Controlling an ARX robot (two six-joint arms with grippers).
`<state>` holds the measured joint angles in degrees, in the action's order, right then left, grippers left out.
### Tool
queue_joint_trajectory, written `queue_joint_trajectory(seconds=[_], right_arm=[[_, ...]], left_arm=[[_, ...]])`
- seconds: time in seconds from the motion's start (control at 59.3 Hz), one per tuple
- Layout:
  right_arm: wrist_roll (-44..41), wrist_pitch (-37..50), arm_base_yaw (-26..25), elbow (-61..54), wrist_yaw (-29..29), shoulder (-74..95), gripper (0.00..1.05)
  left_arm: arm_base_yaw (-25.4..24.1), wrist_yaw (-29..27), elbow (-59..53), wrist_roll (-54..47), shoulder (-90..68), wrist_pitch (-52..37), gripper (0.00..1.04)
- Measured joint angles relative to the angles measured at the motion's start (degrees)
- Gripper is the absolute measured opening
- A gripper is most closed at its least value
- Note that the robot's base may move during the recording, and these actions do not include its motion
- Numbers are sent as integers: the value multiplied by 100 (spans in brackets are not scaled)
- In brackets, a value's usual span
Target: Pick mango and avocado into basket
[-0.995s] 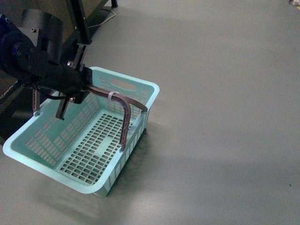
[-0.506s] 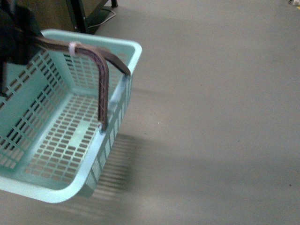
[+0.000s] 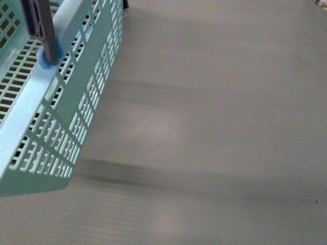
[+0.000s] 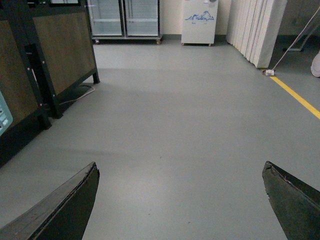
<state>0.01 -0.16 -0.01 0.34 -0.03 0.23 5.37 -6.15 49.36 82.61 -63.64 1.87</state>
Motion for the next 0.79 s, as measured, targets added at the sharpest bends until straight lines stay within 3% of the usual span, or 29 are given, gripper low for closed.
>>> queue_joint_trajectory(seconds=[0.792], right_arm=[[0,-2,0,0,0,0,97]], left_arm=[[74,68,96,17,101,57,7]])
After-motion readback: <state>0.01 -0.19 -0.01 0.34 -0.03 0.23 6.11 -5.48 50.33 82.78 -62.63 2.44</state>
